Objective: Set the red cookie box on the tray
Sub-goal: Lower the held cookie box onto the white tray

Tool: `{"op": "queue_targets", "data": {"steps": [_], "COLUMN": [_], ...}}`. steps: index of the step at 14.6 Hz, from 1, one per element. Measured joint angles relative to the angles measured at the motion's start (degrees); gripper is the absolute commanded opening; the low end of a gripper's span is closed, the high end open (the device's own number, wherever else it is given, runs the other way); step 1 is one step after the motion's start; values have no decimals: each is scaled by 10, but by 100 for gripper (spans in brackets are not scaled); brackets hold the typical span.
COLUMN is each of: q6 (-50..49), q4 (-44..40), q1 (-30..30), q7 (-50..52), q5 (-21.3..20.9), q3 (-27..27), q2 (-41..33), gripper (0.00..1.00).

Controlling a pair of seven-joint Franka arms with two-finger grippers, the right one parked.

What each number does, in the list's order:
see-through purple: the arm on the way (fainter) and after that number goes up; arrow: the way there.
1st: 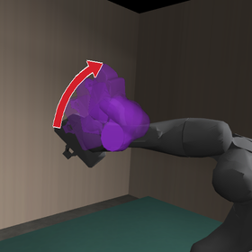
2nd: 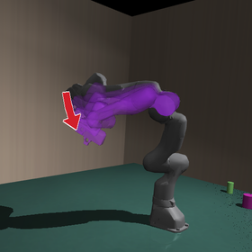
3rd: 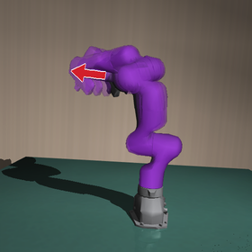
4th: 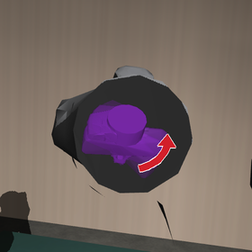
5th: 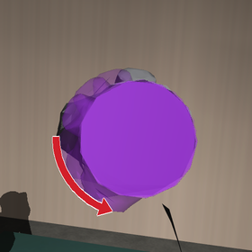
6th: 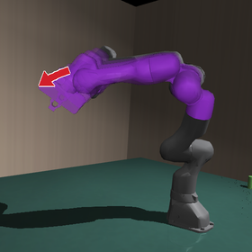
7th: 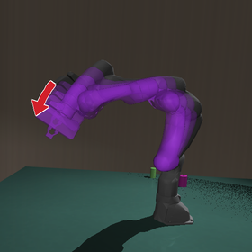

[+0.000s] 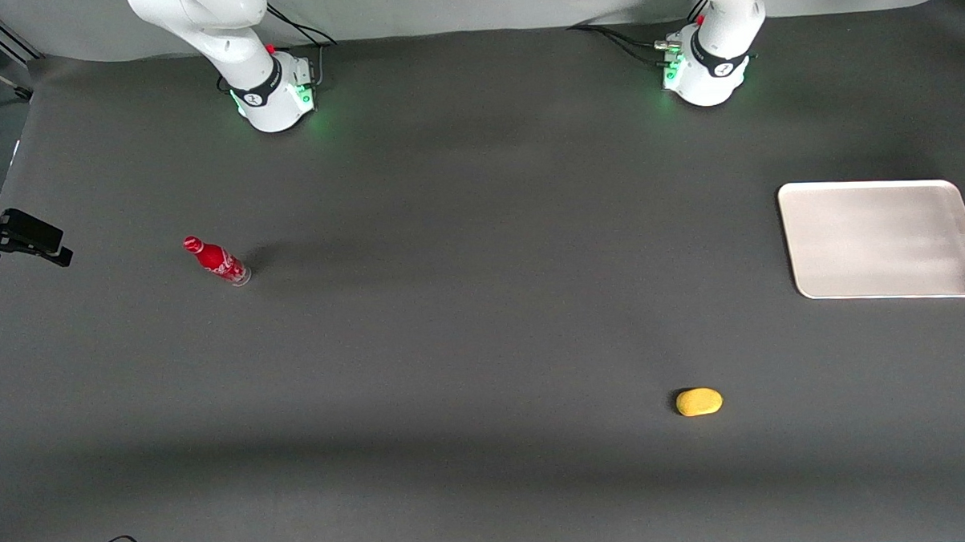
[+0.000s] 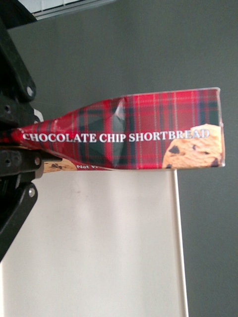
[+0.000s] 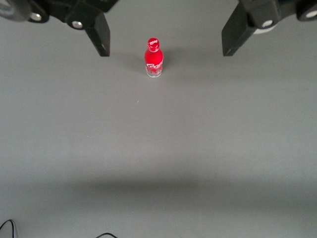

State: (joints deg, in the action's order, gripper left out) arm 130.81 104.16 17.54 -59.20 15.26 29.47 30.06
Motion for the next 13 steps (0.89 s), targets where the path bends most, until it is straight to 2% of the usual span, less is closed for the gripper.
{"op": "queue_targets", "data": {"steps": [3,8,13], "q6": [36,39,52], "q4": [23,36,41], "q1": [3,3,3], "q7": [-15,-17,-20], "q5": [17,18,37], "q3": [0,0,-2], "q2": [17,18,28], "gripper": [0,0,0]}}
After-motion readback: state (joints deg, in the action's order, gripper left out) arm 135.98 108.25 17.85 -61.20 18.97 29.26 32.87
